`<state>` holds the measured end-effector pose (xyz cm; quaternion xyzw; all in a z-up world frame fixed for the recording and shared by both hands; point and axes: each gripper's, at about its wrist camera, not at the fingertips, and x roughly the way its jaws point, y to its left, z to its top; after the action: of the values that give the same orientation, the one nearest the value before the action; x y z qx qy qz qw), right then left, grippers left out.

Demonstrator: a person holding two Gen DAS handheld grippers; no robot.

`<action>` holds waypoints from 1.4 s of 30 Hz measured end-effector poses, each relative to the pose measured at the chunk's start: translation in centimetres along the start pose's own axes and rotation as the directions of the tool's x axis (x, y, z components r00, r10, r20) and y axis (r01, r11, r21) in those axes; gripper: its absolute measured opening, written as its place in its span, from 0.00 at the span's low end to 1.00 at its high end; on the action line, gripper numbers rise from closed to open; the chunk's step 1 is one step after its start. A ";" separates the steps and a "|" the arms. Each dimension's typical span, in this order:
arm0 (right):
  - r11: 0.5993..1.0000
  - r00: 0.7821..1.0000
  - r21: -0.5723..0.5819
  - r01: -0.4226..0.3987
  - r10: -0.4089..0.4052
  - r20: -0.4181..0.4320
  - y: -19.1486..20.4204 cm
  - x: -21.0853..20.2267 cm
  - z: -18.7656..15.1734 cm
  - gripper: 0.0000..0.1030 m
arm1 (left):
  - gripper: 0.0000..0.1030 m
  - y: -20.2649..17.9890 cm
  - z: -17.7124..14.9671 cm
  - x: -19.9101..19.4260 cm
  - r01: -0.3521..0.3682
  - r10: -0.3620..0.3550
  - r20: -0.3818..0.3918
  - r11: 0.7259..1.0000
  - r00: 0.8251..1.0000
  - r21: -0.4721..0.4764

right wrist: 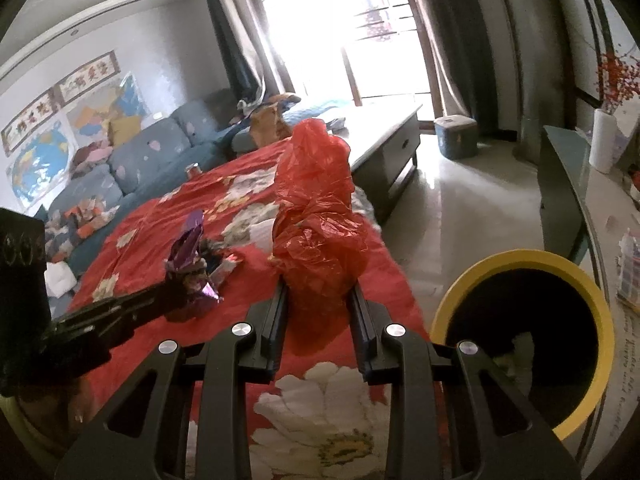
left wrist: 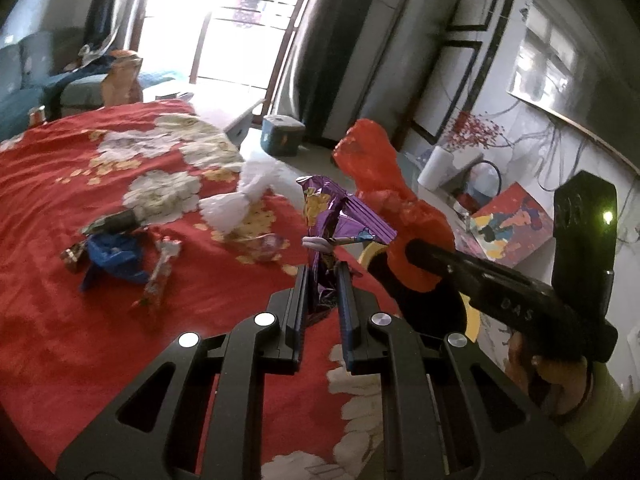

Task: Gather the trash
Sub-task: 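Carry the purple wrapper and red bag over the yellow-rimmed bin with both tools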

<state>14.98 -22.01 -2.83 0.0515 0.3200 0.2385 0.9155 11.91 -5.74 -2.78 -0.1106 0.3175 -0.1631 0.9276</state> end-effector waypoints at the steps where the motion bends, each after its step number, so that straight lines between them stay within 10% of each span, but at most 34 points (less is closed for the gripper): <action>1: 1.000 1.000 0.004 0.004 -0.004 0.005 -0.2 -0.2 0.0 0.26 | 0.09 -0.5 0.1 0.1 0.004 -0.004 -0.001 1.000 1.000 0.013; 42: 0.945 0.973 0.248 0.211 -0.228 0.041 -13.8 -5.0 -2.1 0.26 | 0.09 -11.6 0.1 7.1 0.132 -0.110 -0.107 0.964 0.988 0.230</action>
<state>15.85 -36.66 -5.10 0.1349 0.3184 0.0922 0.9338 14.61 -19.05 -3.04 -0.0108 0.3317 -0.2610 0.9065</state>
